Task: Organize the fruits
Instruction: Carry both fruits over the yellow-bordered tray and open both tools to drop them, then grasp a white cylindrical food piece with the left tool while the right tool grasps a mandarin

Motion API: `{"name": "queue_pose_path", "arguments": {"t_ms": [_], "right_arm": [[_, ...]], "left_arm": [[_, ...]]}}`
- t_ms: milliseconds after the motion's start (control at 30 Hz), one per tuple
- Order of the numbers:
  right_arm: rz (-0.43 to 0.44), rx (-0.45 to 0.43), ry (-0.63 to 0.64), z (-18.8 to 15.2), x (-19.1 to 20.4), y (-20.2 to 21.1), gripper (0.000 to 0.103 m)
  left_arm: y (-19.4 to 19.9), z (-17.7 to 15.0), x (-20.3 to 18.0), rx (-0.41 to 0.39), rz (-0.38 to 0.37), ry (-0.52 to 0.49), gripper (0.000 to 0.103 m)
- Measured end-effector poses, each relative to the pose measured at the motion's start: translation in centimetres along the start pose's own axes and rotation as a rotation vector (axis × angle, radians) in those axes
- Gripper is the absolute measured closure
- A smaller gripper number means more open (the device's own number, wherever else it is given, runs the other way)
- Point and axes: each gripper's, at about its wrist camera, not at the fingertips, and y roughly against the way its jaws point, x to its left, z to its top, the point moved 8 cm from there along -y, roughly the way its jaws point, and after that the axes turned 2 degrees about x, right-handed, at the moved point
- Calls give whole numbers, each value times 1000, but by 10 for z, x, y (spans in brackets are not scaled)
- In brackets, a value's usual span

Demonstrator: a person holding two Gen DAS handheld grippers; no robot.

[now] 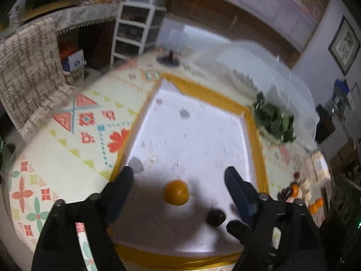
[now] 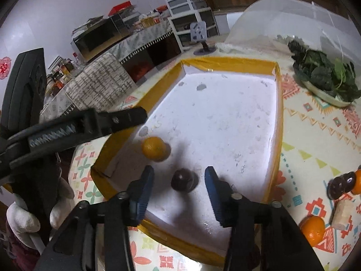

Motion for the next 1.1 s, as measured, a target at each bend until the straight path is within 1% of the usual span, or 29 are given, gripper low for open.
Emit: {"name": "queue_pose_path", "arguments": {"t_ms": [100, 133, 167, 200, 267, 300, 333, 400, 500, 567, 633, 700, 733, 833, 900, 967, 1033, 1100], "right_arm": [[8, -40, 10, 3, 0, 21, 52], [5, -55, 12, 3, 0, 28, 52], [2, -71, 12, 4, -3, 36, 50], [-3, -85, 9, 4, -7, 45, 48], [-26, -121, 5, 0, -21, 67, 40], [-46, -138, 0, -3, -33, 80, 39], [-63, -149, -8, -7, -43, 91, 39], [-96, -167, -46, -16, -71, 112, 39], [-158, -195, -142, -35, -125, 152, 39], [-232, -219, -217, -54, -169, 181, 39], [-280, -234, -280, -71, -203, 204, 39], [-328, -242, -344, -90, -236, 226, 39], [-344, -245, -367, -94, -250, 233, 39], [-383, -243, -421, -114, -282, 248, 39], [-403, -241, -445, -123, -296, 251, 39], [-411, -237, -475, -130, -311, 253, 39], [-421, -230, -486, -135, -322, 253, 39], [-426, -220, -484, -136, -328, 249, 39]], "left_arm": [[15, 1, -8, -45, -113, 59, 16], [17, -1, -12, -44, -142, 69, 16], [19, -6, -19, -28, -167, 68, 16], [19, -10, -26, -8, -170, 56, 16], [19, -22, -44, 32, -151, -4, 16], [19, -28, -56, 51, -155, -34, 16], [21, -34, -69, 70, -179, -60, 16], [26, -41, -90, 75, -214, -86, 16], [33, -48, -119, 64, -245, -119, 16], [34, -54, -142, 61, -261, -156, 16], [30, -64, -161, 69, -267, -198, 16], [20, -76, -181, 96, -274, -241, 16], [14, -84, -190, 116, -275, -260, 16], [-7, -107, -218, 182, -283, -313, 16], [-17, -119, -233, 207, -288, -357, 25], [-28, -132, -251, 239, -277, -414, 49], [-35, -140, -261, 255, -279, -443, 58], [-44, -141, -267, 246, -246, -461, 58]]}}
